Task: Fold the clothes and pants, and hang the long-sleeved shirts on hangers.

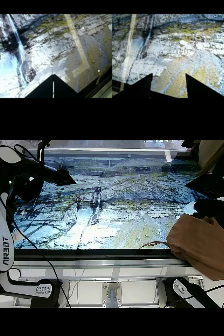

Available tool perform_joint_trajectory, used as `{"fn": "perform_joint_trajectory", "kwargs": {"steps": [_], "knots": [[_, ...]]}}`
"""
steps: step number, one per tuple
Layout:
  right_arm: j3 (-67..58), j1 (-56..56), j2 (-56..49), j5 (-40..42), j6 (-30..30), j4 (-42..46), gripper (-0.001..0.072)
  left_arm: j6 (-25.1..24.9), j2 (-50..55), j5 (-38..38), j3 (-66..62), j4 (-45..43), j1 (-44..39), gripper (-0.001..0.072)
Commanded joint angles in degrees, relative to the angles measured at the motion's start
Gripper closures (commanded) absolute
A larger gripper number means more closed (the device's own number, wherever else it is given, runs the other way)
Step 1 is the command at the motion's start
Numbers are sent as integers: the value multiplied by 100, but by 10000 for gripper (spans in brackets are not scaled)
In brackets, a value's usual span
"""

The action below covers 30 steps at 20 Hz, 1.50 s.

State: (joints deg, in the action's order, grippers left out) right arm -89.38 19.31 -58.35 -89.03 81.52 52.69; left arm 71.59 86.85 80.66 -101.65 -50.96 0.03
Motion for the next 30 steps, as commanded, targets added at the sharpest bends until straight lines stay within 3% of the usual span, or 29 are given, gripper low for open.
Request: {"fn": "perform_joint_trajectory", "kwargs": {"steps": [1, 15, 17, 19, 20, 21, 22, 24, 26, 30], "knots": [[2, -7, -4, -35, 50, 2, 256, 0, 2, 0, 2, 0, 7, 694], [2, -7, -4, 28, -138, 44, 255, -7, 7, -214, 2, 208, -4, 694], [2, -7, -4, 101, -173, 149, 255, 0, 15, -573, 2, -424, 52, 691], [2, -7, -4, 160, -170, 254, 255, 457, 15, -444, 2, -2135, 297, 672], [2, -7, -4, 166, -173, 284, 255, 850, 15, -170, 2, -3123, 479, 514], [2, -7, -4, 177, -173, 317, 256, 1202, 15, 195, 11, -4059, 730, 287], [2, -7, -4, 203, -173, 350, 255, 1427, 15, 529, 42, -4675, 1029, 223], [2, -7, -4, 334, -173, 387, 255, 1707, -33, 826, 208, -5010, 1884, 223], [2, -7, -4, 479, -173, 448, 255, 1895, -232, 643, 557, -4586, 2778, 223], [2, -7, -33, 660, -170, 487, 255, 2068, -1443, -1123, 2424, -3370, 4363, 224]]}}
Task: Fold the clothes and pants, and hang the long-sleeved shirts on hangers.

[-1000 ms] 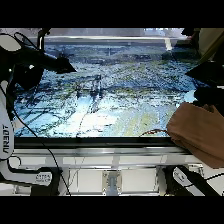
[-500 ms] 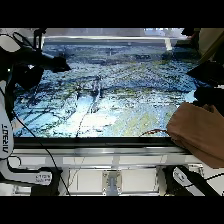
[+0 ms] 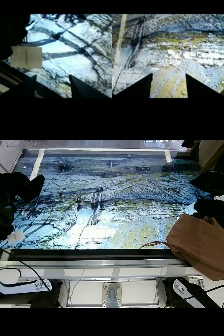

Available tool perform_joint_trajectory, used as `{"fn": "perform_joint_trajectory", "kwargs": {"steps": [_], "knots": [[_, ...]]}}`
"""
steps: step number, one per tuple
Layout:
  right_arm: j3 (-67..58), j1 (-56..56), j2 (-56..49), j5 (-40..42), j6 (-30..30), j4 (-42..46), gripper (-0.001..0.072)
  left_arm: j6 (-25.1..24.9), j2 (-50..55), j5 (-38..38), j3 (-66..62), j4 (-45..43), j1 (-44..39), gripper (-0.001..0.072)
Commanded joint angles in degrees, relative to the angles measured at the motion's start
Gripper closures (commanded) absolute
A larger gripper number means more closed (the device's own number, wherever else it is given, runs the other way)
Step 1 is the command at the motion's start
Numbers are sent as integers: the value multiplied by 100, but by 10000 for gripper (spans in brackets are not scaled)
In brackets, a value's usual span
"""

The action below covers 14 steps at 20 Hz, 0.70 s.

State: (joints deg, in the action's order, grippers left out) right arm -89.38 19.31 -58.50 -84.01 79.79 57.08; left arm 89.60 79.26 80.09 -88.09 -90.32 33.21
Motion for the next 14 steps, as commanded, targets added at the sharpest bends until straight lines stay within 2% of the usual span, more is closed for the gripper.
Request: {"fn": "perform_joint_trajectory", "kwargs": {"steps": [1, 3, 5, 6, 8, 9, 11, 14], "knots": [[2, -7, -46, 153, 4, 48, 256, 280, -1156, -1731, 1786, 822, 1458, 224], [2, -7, -103, 153, 4, 46, 256, 420, -1998, -2885, 3147, 1349, 2323, 224], [2, -7, -162, 153, 9, 37, 256, 407, -2468, -3506, 4186, 2094, 3294, 224], [2, -7, -195, 153, 11, 37, 255, 111, -2503, -3617, 4538, 2680, 3777, 225], [2, -7, -249, 151, 61, 13, 255, -1484, -2275, -3486, 4839, 4315, 4367, 225], [2, -7, -275, 153, 79, 7, 255, -1980, -2085, -3449, 4865, 5062, 4439, 224], [2, -7, -306, 153, 238, 2, 255, -2413, -1598, -3460, 4863, 6273, 4395, 186], [2, -9, -323, 125, 374, -85, 255, -3215, -885, -3550, 4857, 7460, 4138, 187]]}}
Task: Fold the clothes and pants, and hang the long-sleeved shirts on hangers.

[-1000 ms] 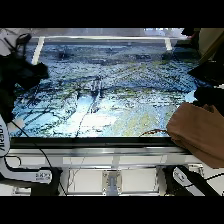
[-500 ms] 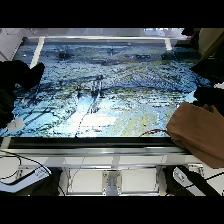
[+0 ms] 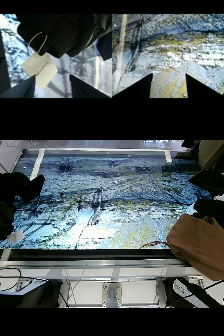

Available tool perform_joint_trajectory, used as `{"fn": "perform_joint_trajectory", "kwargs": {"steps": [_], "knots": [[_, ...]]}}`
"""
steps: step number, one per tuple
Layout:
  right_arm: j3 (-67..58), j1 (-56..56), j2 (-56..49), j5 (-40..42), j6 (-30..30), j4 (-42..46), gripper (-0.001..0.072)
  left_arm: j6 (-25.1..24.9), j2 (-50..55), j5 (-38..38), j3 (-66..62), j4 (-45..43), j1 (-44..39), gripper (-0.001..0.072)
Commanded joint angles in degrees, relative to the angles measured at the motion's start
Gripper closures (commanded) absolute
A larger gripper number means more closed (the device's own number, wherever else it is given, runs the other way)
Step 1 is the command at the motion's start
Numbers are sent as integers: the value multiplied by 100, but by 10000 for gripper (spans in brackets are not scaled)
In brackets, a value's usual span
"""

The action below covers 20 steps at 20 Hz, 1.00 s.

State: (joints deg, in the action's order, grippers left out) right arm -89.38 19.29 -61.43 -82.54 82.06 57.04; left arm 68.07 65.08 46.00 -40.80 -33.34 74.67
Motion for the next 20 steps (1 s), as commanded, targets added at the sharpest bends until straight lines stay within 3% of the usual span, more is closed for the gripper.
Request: {"fn": "perform_joint_trajectory", "kwargs": {"steps": [1, 4, 7, 8, 9, 10, 12, 16, 20], "knots": [[2, -7, -35, -46, 151, -142, 255, -1469, 765, -146, 125, 2321, -120, 186], [2, -7, -33, -46, 343, -295, 255, -2634, 1266, -227, 120, 3790, -417, 189], [2, -7, -35, -42, 498, -337, 255, -3042, 1589, -468, -24, 4118, -638, 215], [2, -7, -33, -42, 575, -337, 256, -3132, 1657, -463, -127, 4120, -686, 340], [2, -7, -35, -44, 599, -341, 255, -3165, 1679, -463, -245, 4116, -737, 664], [2, -7, -33, -44, 599, -343, 255, -3327, 1674, -459, -369, 4146, -787, 696], [2, -7, -31, -59, 599, -348, 255, -3405, 1665, -70, -695, 4155, -828, 696], [-138, -4, -22, -87, 592, -275, 256, -3414, 1139, 1751, -1086, 3893, -1080, 700], [-809, -2, -22, -411, 527, 544, 256, -2549, -125, 1917, -1084, 3001, -2365, 701]]}}
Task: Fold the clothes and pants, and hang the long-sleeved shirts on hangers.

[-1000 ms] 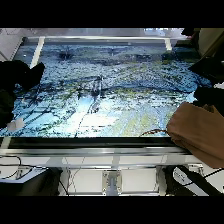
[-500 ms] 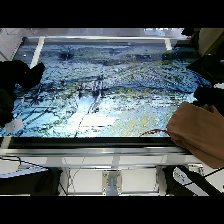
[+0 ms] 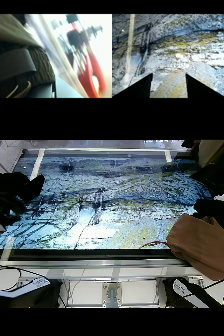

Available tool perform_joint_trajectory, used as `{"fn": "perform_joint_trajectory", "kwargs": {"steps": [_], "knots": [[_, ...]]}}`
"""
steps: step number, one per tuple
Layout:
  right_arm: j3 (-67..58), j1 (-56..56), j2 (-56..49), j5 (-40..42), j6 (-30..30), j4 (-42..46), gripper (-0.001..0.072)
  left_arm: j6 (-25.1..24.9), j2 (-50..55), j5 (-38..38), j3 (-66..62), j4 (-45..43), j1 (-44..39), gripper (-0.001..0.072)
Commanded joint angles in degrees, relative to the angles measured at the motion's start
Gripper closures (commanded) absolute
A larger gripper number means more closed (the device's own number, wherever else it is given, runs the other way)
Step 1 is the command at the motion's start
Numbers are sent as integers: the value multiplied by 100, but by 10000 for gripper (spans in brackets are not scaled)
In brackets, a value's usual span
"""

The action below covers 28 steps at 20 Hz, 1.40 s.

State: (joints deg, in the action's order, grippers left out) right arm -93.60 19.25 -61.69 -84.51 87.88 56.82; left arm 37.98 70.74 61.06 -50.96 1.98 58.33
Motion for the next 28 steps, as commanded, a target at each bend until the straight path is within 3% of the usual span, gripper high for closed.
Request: {"fn": "perform_joint_trajectory", "kwargs": {"steps": [1, 6, 9, 11, 12, 13, 14, 15, 17, 19, 21, 22, 23, 25, 28], "knots": [[-614, 0, 4, -289, -72, 911, 255, 656, -970, 365, -68, -660, -1292, 700], [-1569, 2, 2, -197, -693, 2280, 256, 1158, -1467, -1001, -63, -933, -5239, 700], [-1604, 2, -46, -4, -817, 2461, 255, 1161, -1139, -2680, -63, -929, -7969, 699], [-1567, 0, -142, -24, -811, 2448, 255, 1158, -785, -4026, -63, -929, -9302, 696], [-1537, 0, -214, -59, -811, 2444, 254, 1156, -616, -4505, -63, -929, -9694, 630], [-1504, 0, -302, -98, -811, 2444, 254, 1150, -481, -4822, -63, -933, -9919, 335], [-1440, 0, -396, -144, -811, 2441, 254, 1150, -428, -4874, -63, -935, -9914, -3], [-1290, 0, -487, -195, -809, 2398, 254, 1152, -442, -4848, -63, -1010, -9737, -13], [-577, 0, -544, -197, -826, 2044, 254, 1161, -557, -4658, -63, -1231, -9136, -13], [555, 0, -535, -175, -1043, 1580, 254, 1346, -629, -3794, -61, -1239, -8262, 11], [1847, 0, -514, 24, -1390, 844, 254, 1932, -632, -2247, -61, -1882, -7270, 169], [2417, 0, -494, 142, -1521, 385, 254, 2385, -629, -1416, -55, -2653, -6798, 223], [2977, -17, -468, 127, -1720, -214, 254, 2872, -629, -905, -7, -3445, -6435, 223], [3919, -251, -264, 195, -2098, -1032, 254, 3536, -599, -901, 190, -4441, -5925, 222], [5195, -1115, 282, 885, -1961, -1388, 254, 3477, -352, -1954, 234, -3775, -5532, 222]]}}
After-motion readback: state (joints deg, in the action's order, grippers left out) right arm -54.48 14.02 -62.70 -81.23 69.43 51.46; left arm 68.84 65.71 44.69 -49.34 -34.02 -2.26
